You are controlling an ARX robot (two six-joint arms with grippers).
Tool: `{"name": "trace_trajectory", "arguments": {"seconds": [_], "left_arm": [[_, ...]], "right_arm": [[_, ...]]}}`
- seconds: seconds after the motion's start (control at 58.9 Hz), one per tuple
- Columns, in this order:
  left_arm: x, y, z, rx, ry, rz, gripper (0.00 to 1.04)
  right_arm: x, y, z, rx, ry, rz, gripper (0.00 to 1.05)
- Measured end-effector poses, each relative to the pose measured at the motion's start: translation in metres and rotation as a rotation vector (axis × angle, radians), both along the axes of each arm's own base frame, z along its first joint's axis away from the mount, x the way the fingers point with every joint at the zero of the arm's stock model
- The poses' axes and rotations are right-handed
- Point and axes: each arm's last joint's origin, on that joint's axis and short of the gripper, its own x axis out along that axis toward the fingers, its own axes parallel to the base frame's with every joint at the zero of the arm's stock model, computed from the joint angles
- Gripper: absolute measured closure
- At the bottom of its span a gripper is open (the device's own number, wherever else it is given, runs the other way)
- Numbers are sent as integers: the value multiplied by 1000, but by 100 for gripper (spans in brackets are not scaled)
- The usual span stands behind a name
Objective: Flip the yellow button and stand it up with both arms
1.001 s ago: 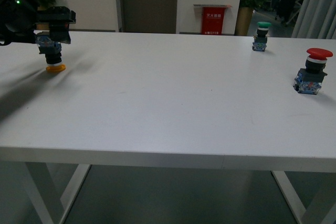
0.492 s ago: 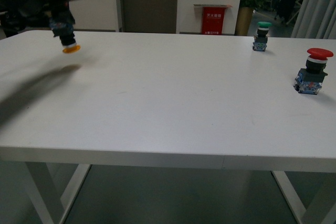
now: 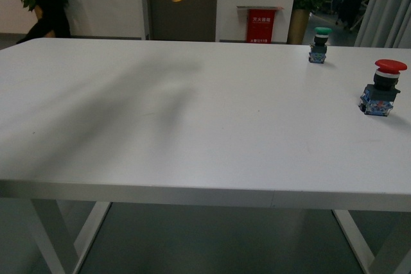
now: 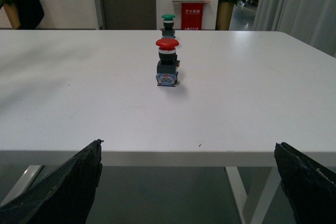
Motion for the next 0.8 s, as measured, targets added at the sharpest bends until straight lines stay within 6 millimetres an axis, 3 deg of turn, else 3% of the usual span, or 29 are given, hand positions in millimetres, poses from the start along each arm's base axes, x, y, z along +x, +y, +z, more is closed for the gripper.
{"name": "trace_trajectory", "arguments": {"seconds": [0.085,0.254,0.39,0.526,0.594,0.696,0.797], "left_arm": [[-16,-17,2,-163,41,-191,68],[-38,-39,1,-411,94,-402,68],[-40,-40,0,-546,135,-469,68],[-33,-42,-13,-567,225,-476,68],[-27,-45,-23,-567,264,-469,68],[-21,-48,-29,-568,285,-467,68],[-12,-53,-33,-568,299,-465,68]], "right_arm": [[0,0,0,0,0,0,7],[0,0,0,0,0,0,7],[0,0,0,0,0,0,7],[0,0,0,-1,6,-8,7],[2,1,3,-34,130,-90,7],[17,4,33,-11,220,-58,7],[41,2,86,142,228,51,7]]}}
